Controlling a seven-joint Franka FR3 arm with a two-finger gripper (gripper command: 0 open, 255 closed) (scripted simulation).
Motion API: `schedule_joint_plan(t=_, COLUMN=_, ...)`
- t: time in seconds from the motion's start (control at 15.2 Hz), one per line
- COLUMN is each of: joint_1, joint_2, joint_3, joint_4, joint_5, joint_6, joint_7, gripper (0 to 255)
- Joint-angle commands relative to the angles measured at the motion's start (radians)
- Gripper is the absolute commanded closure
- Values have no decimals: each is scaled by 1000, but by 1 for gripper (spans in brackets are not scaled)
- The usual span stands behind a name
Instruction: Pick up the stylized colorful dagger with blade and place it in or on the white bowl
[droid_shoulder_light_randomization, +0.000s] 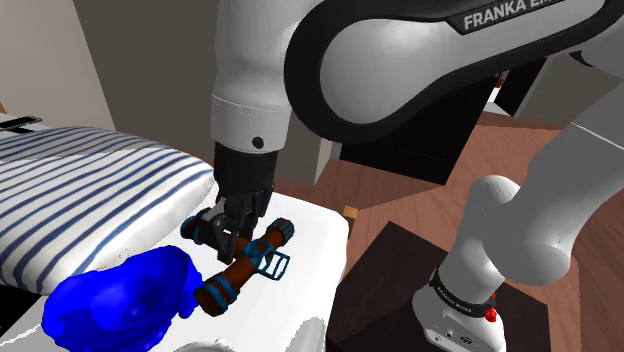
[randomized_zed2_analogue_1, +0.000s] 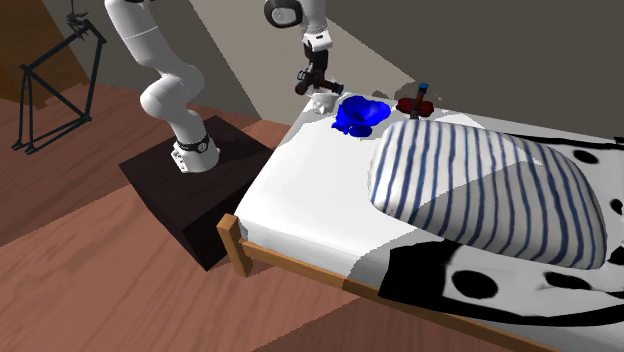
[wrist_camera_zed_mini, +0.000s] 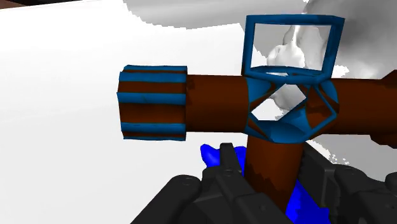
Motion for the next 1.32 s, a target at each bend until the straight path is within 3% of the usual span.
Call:
schedule_joint_plan(t=0.0, joint_1=18, joint_2=4, joint_3=33, joint_4=13, joint_5=0, joint_6=2, joint_7=53, gripper=255)
schedule_joint_plan(t=0.66, joint_1=95, joint_2=126, joint_3=222, joint_4=136, joint_5=-76, joint_6=38, joint_7=359, gripper=255)
schedule_joint_plan(t=1.25, joint_1=98, joint_2=174, joint_3=236, joint_4=53, joint_5=-97, joint_6=161, joint_7=368, gripper=255)
